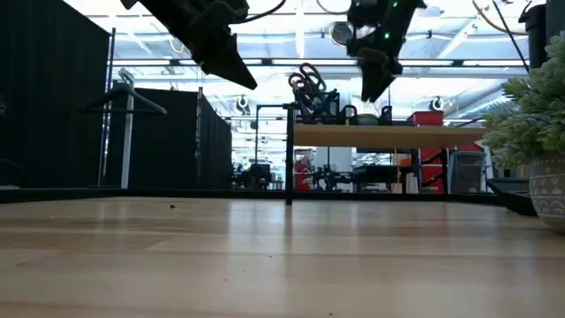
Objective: Pick and place office supplies into organizer
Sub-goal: Put the gray patterned vase plant on the wooden shelf
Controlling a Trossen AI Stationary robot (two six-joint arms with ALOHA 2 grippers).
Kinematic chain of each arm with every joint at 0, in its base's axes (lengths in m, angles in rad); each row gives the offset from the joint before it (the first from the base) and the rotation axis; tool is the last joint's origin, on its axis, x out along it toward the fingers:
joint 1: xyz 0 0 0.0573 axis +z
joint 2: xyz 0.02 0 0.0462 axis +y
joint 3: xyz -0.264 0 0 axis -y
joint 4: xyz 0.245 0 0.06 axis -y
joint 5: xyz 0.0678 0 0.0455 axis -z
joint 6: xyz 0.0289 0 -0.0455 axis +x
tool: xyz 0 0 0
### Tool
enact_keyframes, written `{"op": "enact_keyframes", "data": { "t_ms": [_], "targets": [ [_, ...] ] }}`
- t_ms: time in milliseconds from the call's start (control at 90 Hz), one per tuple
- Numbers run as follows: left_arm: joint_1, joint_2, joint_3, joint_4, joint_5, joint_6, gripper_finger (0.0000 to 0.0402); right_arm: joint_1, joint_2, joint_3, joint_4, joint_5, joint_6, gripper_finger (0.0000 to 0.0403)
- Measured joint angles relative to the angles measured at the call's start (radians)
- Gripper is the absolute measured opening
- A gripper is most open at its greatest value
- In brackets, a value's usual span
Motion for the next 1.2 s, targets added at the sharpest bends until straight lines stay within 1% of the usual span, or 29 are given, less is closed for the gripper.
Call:
{"op": "enact_keyframes", "data": {
  "t_ms": [178, 344, 544, 844, 1200],
  "targets": [
    [0.000, 0.000, 0.000, 0.000, 0.000, 0.000, 0.0003, 0.022, -0.079, 0.000, -0.087, -0.001, 0.048, 0.0311],
    [0.000, 0.000, 0.000, 0.000, 0.000, 0.000, 0.0003, 0.089, -0.142, 0.000, -0.201, -0.002, 0.140, 0.0311],
    [0.000, 0.000, 0.000, 0.000, 0.000, 0.000, 0.0003, 0.223, -0.191, 0.000, -0.274, -0.002, 0.251, 0.0311],
    [0.000, 0.000, 0.000, 0.000, 0.000, -0.002, 0.0003, 0.453, -0.218, 0.000, -0.286, 0.005, 0.374, 0.0311],
    [0.000, 0.000, 0.000, 0.003, 0.000, -0.003, 0.0003, 0.697, -0.218, 0.000, -0.288, 0.158, 0.529, 0.0311]
  ]
}}
